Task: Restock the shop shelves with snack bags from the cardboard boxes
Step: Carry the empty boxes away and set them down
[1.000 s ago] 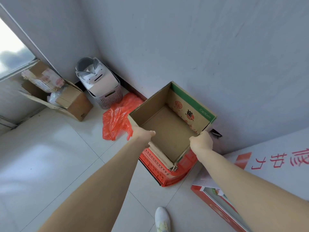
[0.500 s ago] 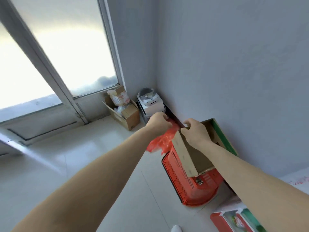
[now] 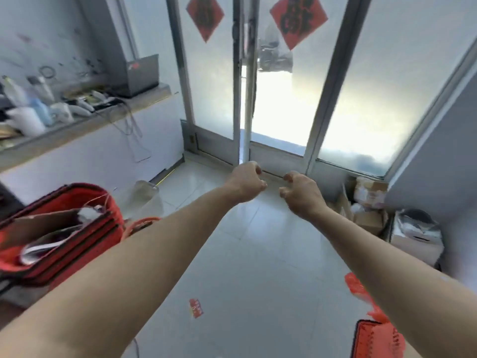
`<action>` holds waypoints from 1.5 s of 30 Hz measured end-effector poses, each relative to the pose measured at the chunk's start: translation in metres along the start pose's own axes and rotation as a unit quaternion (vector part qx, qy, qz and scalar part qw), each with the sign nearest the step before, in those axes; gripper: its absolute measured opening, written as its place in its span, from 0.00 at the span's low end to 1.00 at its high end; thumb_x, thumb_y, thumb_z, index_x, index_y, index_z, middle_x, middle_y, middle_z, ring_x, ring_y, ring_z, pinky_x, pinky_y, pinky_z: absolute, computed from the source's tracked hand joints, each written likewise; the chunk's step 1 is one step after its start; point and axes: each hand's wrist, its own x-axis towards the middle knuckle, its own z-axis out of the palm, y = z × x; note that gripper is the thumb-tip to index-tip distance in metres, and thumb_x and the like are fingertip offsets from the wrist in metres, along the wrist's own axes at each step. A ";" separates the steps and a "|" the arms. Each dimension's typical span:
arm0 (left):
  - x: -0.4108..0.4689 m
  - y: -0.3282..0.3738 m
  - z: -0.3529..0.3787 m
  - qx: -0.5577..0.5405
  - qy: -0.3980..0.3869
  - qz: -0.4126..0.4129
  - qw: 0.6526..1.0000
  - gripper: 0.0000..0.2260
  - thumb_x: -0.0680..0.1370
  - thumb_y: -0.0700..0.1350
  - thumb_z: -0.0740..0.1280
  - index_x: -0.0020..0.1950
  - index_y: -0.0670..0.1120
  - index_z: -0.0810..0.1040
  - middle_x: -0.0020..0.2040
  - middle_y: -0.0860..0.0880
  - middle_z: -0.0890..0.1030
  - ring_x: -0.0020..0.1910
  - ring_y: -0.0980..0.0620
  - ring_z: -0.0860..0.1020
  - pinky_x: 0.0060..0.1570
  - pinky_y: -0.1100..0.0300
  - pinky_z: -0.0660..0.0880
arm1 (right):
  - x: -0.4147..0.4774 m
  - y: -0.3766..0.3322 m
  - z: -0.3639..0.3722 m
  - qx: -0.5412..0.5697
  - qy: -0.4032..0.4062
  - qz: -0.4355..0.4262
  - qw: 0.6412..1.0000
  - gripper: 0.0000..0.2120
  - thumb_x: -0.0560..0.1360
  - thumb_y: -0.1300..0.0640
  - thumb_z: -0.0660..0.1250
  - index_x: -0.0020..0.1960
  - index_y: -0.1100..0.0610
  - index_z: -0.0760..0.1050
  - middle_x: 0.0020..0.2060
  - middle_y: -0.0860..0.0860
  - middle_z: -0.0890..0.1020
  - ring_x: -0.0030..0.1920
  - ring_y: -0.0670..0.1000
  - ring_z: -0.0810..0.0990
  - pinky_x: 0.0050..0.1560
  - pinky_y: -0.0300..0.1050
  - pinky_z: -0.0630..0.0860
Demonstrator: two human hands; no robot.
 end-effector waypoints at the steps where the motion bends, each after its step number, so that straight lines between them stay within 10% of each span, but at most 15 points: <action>1: -0.020 -0.022 -0.017 0.004 0.019 -0.024 1.000 0.17 0.77 0.41 0.67 0.65 0.41 0.72 0.59 0.43 0.78 0.57 0.45 0.77 0.53 0.56 0.74 | -0.008 -0.023 0.016 -0.003 -0.022 -0.024 0.999 0.20 0.77 0.58 0.64 0.67 0.60 0.70 0.65 0.57 0.75 0.66 0.57 0.72 0.65 0.46 0.67; 17: -0.360 -0.378 -0.279 0.126 0.246 -0.392 0.878 0.13 0.77 0.40 0.62 0.62 0.43 0.73 0.56 0.45 0.79 0.54 0.44 0.77 0.53 0.53 0.75 | -0.190 -0.407 0.315 -0.115 -0.249 -0.412 0.869 0.14 0.73 0.60 0.59 0.56 0.60 0.75 0.54 0.58 0.79 0.56 0.61 0.76 0.53 0.52 0.74; 33: -0.484 -0.624 -0.325 0.067 0.254 -0.592 0.762 0.07 0.78 0.39 0.60 0.55 0.42 0.72 0.55 0.41 0.78 0.54 0.41 0.76 0.46 0.54 0.71 | -0.278 -0.547 0.565 -0.197 -0.412 -0.451 0.767 0.17 0.77 0.57 0.60 0.64 0.60 0.70 0.59 0.59 0.76 0.59 0.60 0.74 0.57 0.50 0.73; 45: -0.506 -0.857 -0.317 0.043 0.187 -0.605 0.773 0.08 0.78 0.40 0.61 0.56 0.40 0.70 0.55 0.40 0.78 0.55 0.38 0.77 0.44 0.54 0.71 | -0.309 -0.574 0.786 -0.270 -0.456 -0.367 0.765 0.20 0.80 0.52 0.60 0.68 0.59 0.64 0.57 0.57 0.77 0.57 0.58 0.75 0.46 0.47 0.70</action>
